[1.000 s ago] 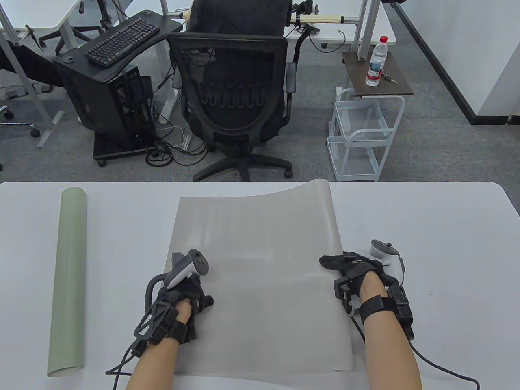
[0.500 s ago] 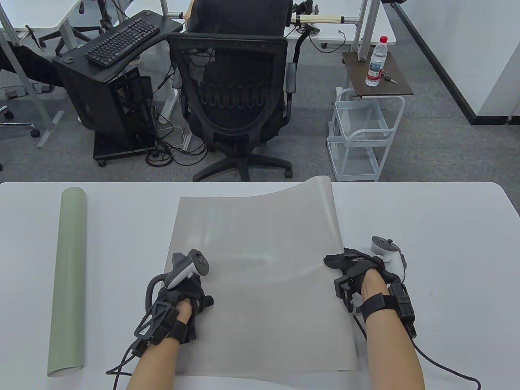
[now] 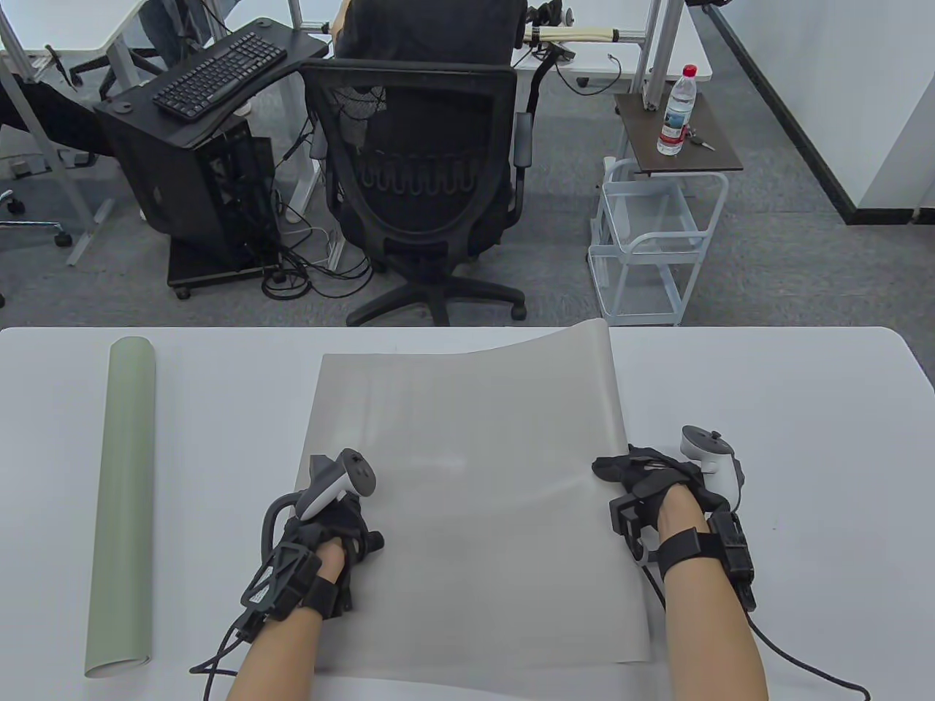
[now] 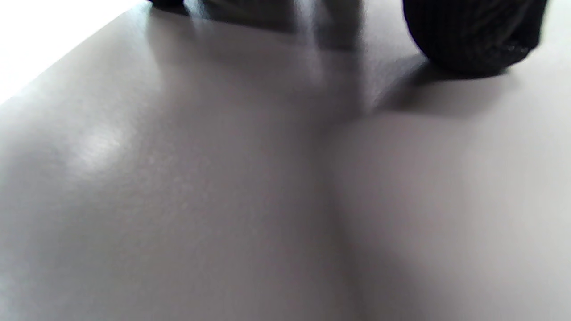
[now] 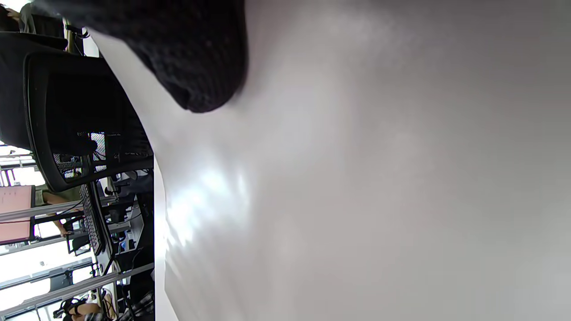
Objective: Unroll desk mats and stack together
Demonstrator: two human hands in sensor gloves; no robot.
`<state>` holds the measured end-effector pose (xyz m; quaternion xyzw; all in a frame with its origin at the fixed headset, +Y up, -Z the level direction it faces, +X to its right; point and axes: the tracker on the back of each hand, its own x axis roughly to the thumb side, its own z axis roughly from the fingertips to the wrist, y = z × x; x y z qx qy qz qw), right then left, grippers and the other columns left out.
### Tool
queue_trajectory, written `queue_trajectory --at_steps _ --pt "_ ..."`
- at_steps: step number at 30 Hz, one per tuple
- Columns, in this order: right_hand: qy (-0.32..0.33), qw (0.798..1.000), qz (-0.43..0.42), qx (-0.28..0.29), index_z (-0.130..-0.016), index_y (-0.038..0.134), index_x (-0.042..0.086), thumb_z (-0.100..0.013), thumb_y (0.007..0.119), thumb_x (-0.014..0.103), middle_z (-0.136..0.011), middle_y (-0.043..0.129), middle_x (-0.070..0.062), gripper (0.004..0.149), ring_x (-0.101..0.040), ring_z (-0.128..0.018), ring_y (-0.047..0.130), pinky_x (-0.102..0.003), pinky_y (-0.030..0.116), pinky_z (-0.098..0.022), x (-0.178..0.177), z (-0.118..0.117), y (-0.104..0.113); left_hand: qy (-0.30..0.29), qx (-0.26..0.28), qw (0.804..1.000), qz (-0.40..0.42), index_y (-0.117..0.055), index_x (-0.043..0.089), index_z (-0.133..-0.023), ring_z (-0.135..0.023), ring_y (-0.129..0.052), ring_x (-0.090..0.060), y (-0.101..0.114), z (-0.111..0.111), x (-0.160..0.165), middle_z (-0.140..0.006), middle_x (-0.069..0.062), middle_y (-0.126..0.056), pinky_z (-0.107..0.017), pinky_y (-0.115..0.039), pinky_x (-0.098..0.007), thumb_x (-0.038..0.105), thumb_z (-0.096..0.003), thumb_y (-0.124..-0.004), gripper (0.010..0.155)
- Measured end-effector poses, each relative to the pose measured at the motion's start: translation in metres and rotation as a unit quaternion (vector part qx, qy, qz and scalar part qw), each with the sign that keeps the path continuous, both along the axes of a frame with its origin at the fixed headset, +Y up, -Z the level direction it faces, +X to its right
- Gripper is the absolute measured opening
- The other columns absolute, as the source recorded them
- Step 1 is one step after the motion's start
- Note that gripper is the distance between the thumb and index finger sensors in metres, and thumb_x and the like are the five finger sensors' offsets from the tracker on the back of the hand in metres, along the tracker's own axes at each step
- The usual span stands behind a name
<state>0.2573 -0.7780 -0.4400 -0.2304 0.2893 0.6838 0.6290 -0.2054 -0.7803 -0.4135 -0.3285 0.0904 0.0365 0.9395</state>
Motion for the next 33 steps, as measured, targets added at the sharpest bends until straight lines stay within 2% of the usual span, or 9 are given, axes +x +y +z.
queue_trajectory --at_steps 4,8,13,16,26,33 --pt "0.002 1.000 0.015 -0.004 -0.101 0.034 0.010 -0.049 0.091 0.032 -0.088 0.068 -0.004 0.080 -0.025 -0.067 0.089 -0.043 0.082 -0.055 0.005 0.001 -0.001 0.000 -0.001 1.000 0.000 -0.025 0.028 -0.101 -0.101 -0.028 -0.047 0.000 0.000 0.000 -0.110 -0.017 -0.016 -0.070 -0.046 -0.060 0.056 -0.0348 -0.075 0.088" --pt "0.016 0.999 0.027 -0.006 -0.098 0.039 0.012 -0.051 0.087 0.031 -0.088 0.067 -0.001 0.070 -0.025 -0.068 0.087 -0.044 0.083 -0.055 0.003 0.000 0.001 -0.001 0.000 1.000 0.000 -0.025 0.028 -0.101 -0.101 -0.028 -0.047 0.000 0.000 0.000 -0.110 -0.017 -0.017 -0.070 -0.046 -0.060 0.056 -0.0348 -0.075 0.088" --pt "0.018 0.999 0.041 -0.011 -0.097 0.043 0.015 -0.051 0.085 0.030 -0.092 0.073 0.002 0.064 -0.026 -0.068 0.098 -0.042 0.087 -0.053 0.000 0.000 0.001 0.000 -0.003 1.000 -0.001 -0.024 0.028 -0.101 -0.100 -0.028 -0.047 0.000 0.000 0.000 -0.110 -0.017 -0.016 -0.070 -0.046 -0.060 0.055 -0.0350 -0.075 0.088" --pt "0.006 0.999 0.050 -0.006 -0.096 0.046 0.013 -0.050 0.085 0.029 -0.087 0.081 0.002 0.062 -0.027 -0.066 0.102 -0.043 0.089 -0.051 0.001 0.000 0.001 -0.001 -0.002 1.000 -0.001 -0.024 0.028 -0.101 -0.100 -0.028 -0.047 0.000 0.000 0.000 -0.110 -0.017 -0.016 -0.070 -0.046 -0.060 0.055 -0.0349 -0.075 0.088" --pt "0.023 0.999 0.022 0.000 -0.103 0.030 0.009 -0.052 0.084 0.028 -0.089 0.076 -0.003 0.076 -0.027 -0.066 0.097 -0.045 0.085 -0.053 0.014 -0.002 0.005 -0.001 0.001 1.000 0.000 -0.024 0.028 -0.101 -0.101 -0.028 -0.047 -0.001 0.001 0.000 -0.110 -0.016 -0.016 -0.070 -0.045 -0.060 0.056 -0.0349 -0.075 0.088" --pt "0.007 1.000 0.029 -0.006 -0.102 0.036 0.011 -0.051 0.089 0.030 -0.087 0.071 0.000 0.075 -0.022 -0.063 0.093 -0.041 0.085 -0.052 0.027 0.000 0.004 -0.002 -0.001 1.000 -0.001 -0.024 0.028 -0.101 -0.101 -0.028 -0.047 -0.001 0.000 0.000 -0.110 -0.017 -0.016 -0.070 -0.045 -0.060 0.056 -0.0350 -0.075 0.088"
